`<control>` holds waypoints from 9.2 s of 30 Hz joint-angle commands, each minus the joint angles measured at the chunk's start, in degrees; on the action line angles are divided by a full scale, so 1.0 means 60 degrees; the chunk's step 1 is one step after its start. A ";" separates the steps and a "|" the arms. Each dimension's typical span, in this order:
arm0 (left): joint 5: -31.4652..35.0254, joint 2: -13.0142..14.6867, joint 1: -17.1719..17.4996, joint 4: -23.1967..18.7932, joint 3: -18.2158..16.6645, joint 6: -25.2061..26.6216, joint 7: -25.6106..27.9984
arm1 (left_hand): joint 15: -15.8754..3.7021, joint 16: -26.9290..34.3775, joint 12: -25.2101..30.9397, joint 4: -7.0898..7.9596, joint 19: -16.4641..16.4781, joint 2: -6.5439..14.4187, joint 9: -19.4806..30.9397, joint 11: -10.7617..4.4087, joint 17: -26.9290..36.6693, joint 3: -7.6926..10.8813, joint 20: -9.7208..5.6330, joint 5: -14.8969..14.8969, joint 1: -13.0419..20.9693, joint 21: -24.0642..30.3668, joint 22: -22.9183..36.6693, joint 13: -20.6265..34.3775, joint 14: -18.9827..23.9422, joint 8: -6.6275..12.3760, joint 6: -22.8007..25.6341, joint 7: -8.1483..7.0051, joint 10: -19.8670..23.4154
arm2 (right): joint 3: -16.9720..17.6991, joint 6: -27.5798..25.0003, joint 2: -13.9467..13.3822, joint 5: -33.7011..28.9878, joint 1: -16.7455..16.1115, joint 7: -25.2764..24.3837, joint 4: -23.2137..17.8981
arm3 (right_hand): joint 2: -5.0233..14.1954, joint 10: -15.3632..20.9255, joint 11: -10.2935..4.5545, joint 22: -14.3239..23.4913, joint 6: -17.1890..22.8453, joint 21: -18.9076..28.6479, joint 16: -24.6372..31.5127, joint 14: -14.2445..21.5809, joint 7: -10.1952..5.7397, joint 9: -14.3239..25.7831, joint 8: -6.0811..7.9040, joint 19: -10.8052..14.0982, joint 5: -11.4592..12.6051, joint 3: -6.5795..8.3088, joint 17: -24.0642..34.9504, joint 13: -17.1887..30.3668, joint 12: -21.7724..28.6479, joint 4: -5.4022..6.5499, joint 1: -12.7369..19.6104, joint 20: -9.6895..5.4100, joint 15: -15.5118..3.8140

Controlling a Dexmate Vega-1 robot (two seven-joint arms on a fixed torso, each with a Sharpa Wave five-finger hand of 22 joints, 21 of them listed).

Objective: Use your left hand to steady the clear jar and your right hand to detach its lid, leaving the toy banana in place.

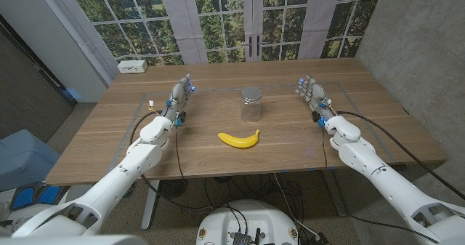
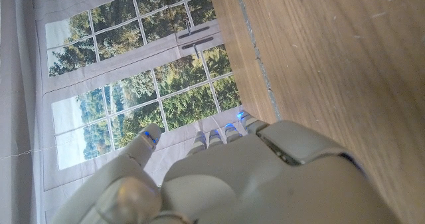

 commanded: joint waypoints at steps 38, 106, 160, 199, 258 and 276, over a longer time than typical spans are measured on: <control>0.2961 0.0554 -0.0370 -0.0068 0.0605 -0.1290 0.0950 | 0.0077 0.0136 0.0208 -0.1867 0.1630 -0.0209 0.0070 0.0040 0.0031 -0.0512 0.0269 -0.0437 0.0264 0.0264 0.0044 0.0055 0.1489 0.0107 0.1111 -0.0450 0.1093 | -0.0029 -0.0133 0.0185 -0.0225 -0.0562 -0.1050 -0.0540 | -0.0144 0.0824 0.0525 0.0079 0.0693 0.0053 0.0391 0.0930 0.0347 0.0070 0.0275 0.0795 -0.0204 0.0365 -0.0228 -0.0225 0.0341 -0.1018 0.0432 0.0422 0.0355; 0.5335 0.1878 -0.2648 0.0504 0.2243 -0.1462 -0.2291 | 0.0746 0.0038 0.0070 -0.3150 0.1168 -0.2119 0.0179 0.0128 0.0111 -0.0898 0.1059 -0.0403 0.1907 -0.0116 0.0062 0.0132 0.0712 0.0095 0.0409 -0.1412 0.0217 | 0.0146 -0.0010 0.0303 -0.0934 -0.1639 -0.2839 -0.1986 | -0.0116 0.1032 0.0604 0.0106 0.0919 -0.0070 0.0465 0.0970 0.0380 0.0099 0.0276 0.0884 -0.0263 0.0434 -0.0201 -0.0248 0.0388 -0.1427 0.0419 0.0496 0.0426; 0.5018 0.0371 -0.4365 0.3363 0.3653 -0.2406 -0.4821 | 0.0833 0.0205 0.0397 -0.3011 0.0729 -0.2205 0.0245 -0.0240 0.0101 -0.2538 0.1395 0.0158 0.4578 0.0084 0.0061 0.0178 0.0296 0.0567 0.0446 -0.0623 0.0447 | 0.0417 0.0309 0.0256 -0.1427 -0.2562 -0.3553 -0.2924 | -0.0114 0.1151 0.0665 0.0114 0.1049 -0.0153 0.0496 0.0982 0.0427 0.0112 0.0276 0.0936 -0.0278 0.0416 -0.0181 -0.0243 0.0416 -0.1523 0.0241 0.0510 0.0439; 0.5390 -0.0802 -0.5231 0.5564 0.4288 -0.3096 -0.4658 | 0.1140 0.0203 0.0421 -0.3040 0.0824 -0.1820 0.0312 0.0431 0.0108 -0.2124 0.1649 -0.0562 0.5862 0.0099 0.0062 0.0209 0.0596 0.0925 0.1454 -0.0428 0.0695 | 0.0478 0.0379 0.0344 -0.1538 -0.2494 -0.3587 -0.2884 | -0.0128 0.1218 0.0679 0.0115 0.1095 -0.0216 0.0498 0.0994 0.0451 0.0115 0.0263 0.0970 -0.0279 0.0407 -0.0194 -0.0239 0.0423 -0.1602 0.0128 0.0537 0.0433; 0.4906 0.0608 -0.2128 -0.0233 0.3132 0.0996 -0.1728 | 0.1246 0.0281 0.0546 -0.2987 0.1383 -0.1633 0.0348 0.1498 0.0126 -0.2566 0.1952 -0.0632 0.5443 0.0268 0.0088 0.0233 0.1780 0.0540 0.0538 0.1134 0.1073 | 0.0777 0.0566 0.0027 -0.1810 -0.3002 -0.3691 -0.3568 | -0.0197 0.1247 0.0744 0.0115 0.1135 -0.0304 0.0490 0.1034 0.0498 0.0117 0.0246 0.1039 -0.0287 0.0368 -0.0240 -0.0235 0.0408 -0.1708 -0.0057 0.0615 0.0481; 0.5650 0.0524 -0.1831 -0.0684 0.3012 0.1005 -0.0273 | 0.1171 0.0275 0.0499 -0.2961 0.1439 -0.1409 0.0339 0.1439 0.0139 -0.2428 0.2040 -0.0546 0.5661 0.0176 0.0094 0.0238 0.2006 0.0449 0.0474 0.1302 0.1245 | 0.0944 0.0849 0.0060 -0.1841 -0.3197 -0.3645 -0.3572 | -0.0226 0.1271 0.0759 0.0115 0.1144 -0.0343 0.0486 0.1063 0.0507 0.0117 0.0240 0.1048 -0.0288 0.0336 -0.0265 -0.0237 0.0407 -0.1746 -0.0138 0.0623 0.0500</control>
